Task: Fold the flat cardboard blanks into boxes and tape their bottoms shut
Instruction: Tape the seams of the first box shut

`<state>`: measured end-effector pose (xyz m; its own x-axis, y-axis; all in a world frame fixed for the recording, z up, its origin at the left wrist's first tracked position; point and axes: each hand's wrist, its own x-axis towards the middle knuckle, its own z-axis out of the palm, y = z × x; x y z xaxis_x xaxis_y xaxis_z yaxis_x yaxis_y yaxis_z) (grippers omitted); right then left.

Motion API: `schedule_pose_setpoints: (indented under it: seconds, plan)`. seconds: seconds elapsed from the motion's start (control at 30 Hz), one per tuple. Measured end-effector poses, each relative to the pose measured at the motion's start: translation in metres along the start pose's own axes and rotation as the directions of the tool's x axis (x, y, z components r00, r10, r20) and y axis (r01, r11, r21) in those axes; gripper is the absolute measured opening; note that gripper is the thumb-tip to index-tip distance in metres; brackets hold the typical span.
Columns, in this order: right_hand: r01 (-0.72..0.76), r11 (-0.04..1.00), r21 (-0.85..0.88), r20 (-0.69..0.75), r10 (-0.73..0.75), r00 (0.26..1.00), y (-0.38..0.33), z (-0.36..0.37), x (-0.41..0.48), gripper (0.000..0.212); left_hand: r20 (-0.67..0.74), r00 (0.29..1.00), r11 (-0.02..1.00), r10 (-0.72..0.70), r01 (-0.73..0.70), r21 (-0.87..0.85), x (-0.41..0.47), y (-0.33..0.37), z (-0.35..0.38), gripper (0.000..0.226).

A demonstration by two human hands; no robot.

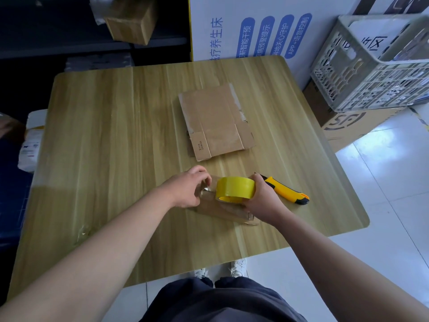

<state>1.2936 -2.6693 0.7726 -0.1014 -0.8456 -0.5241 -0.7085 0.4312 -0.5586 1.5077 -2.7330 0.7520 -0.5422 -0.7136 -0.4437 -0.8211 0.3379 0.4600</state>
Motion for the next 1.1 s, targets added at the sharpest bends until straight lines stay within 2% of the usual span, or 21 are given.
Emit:
schedule_pose_setpoints:
  seconds: [0.1,0.3,0.5,0.57,0.67,0.73,0.87,0.97,1.03,1.1]
  plan:
    - [0.004,1.000,0.002,0.008,-0.004,1.000,0.001,0.000,0.000,0.041,0.002,0.999,0.995,0.039,-0.039,0.088,0.004,0.003,-0.007,0.031]
    - [0.032,0.999,-0.013,0.027,-0.032,0.999,-0.001,0.001,0.000,0.039,0.003,0.998,0.976,0.061,-0.061,0.210,0.010,-0.001,-0.006,0.022]
    - [0.039,0.999,-0.016,0.019,-0.038,0.999,-0.002,-0.001,-0.001,0.042,-0.091,0.994,0.995,0.061,-0.054,0.080,0.006,-0.007,0.008,0.021]
    - [0.045,0.998,-0.035,0.024,-0.044,0.999,-0.002,-0.002,-0.002,0.044,-0.073,0.997,0.999,0.027,-0.025,0.024,0.003,-0.004,0.010,0.023]
    - [0.045,0.998,-0.045,0.031,-0.044,0.999,-0.001,-0.001,-0.002,0.043,-0.003,1.000,1.000,0.003,-0.003,0.015,0.000,0.001,0.009,0.031]
    - [0.045,0.998,-0.036,0.035,-0.043,0.998,-0.003,0.001,-0.001,0.041,0.026,1.000,0.994,0.007,-0.010,0.113,-0.001,0.002,0.003,0.038]
    - [0.037,0.999,-0.010,0.017,-0.037,0.999,-0.005,0.001,0.000,0.036,0.057,0.998,0.968,0.017,-0.031,0.250,-0.003,0.002,0.000,0.066]
    - [0.033,0.999,0.004,0.009,-0.033,0.999,-0.003,0.001,-0.001,0.036,0.025,0.999,0.971,0.039,-0.044,0.235,-0.003,0.002,0.011,0.082]
    - [0.032,0.999,0.007,0.012,-0.032,0.999,-0.002,0.002,-0.002,0.038,0.013,0.999,0.979,0.044,-0.046,0.199,-0.002,0.002,0.018,0.106]
    - [0.031,0.999,0.009,0.012,-0.031,0.999,-0.001,0.002,-0.002,0.040,0.011,1.000,0.981,0.016,-0.017,0.192,-0.004,0.004,0.021,0.121]
